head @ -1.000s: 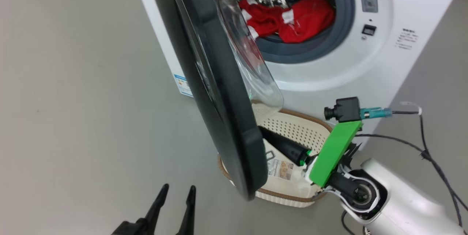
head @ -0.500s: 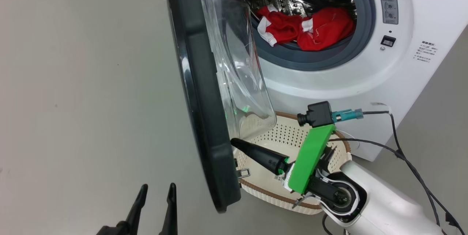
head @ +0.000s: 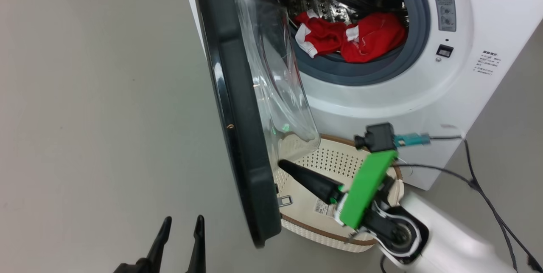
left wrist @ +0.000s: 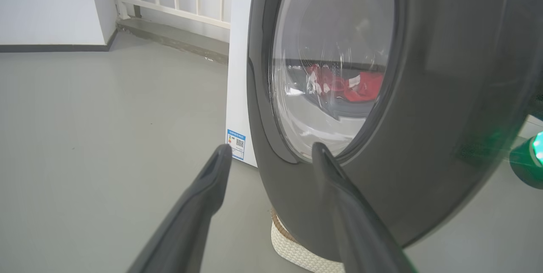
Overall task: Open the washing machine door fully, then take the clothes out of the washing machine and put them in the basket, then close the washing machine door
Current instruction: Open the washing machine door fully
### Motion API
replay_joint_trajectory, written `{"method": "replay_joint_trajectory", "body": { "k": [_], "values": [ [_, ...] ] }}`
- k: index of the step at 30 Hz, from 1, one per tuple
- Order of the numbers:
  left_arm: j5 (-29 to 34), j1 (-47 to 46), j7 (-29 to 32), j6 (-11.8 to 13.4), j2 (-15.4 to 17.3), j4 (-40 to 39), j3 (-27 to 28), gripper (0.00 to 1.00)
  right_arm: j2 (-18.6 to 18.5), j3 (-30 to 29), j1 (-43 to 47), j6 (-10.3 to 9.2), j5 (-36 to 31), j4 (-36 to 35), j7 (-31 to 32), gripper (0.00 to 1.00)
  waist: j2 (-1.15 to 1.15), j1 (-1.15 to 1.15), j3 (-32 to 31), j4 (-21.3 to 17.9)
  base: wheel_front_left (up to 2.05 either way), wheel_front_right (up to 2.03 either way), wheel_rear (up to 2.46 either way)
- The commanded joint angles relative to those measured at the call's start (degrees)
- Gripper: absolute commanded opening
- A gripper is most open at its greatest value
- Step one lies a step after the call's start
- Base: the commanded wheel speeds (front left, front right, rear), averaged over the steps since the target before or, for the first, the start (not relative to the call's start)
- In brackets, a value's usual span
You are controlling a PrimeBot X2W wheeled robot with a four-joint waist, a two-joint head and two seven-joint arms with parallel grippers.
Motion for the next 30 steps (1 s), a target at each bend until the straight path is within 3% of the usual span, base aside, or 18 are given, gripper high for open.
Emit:
{"method": "replay_joint_trajectory", "body": {
  "k": [1,3,14,24,30],
  "values": [
    [0.5,-1.7,-0.7,-0.3,0.4,-0.8,1.9,1.00,-0.1,0.1,1.6,0.44,-0.7,-1.0,-1.1,0.71,0.00,0.00,-0.4,-0.3,0.00,0.00,0.00],
    [0.8,-2.0,-0.7,-0.7,0.4,-0.1,2.0,1.00,-1.0,-0.1,3.2,0.44,-0.6,-0.7,-2.5,1.00,0.00,0.00,-0.7,-0.6,0.00,0.00,0.00],
    [1.3,-3.0,-0.7,-1.9,0.4,2.1,2.7,1.00,-5.0,-1.6,13.2,0.44,-1.1,2.6,-12.5,1.00,0.00,0.00,-2.2,-2.1,0.00,0.00,0.00],
    [1.6,-2.8,-0.7,-2.3,0.4,2.5,4.7,1.00,-7.6,-0.8,18.6,0.44,-2.0,4.5,-17.8,1.00,0.00,0.00,-2.3,-4.3,0.00,0.00,0.00],
    [2.0,-2.5,-0.7,-2.4,0.4,2.4,5.6,1.00,-9.3,-0.8,18.0,0.44,-8.9,6.7,-24.3,1.00,0.00,0.00,-2.2,-5.6,0.00,0.00,0.00]
  ]
}}
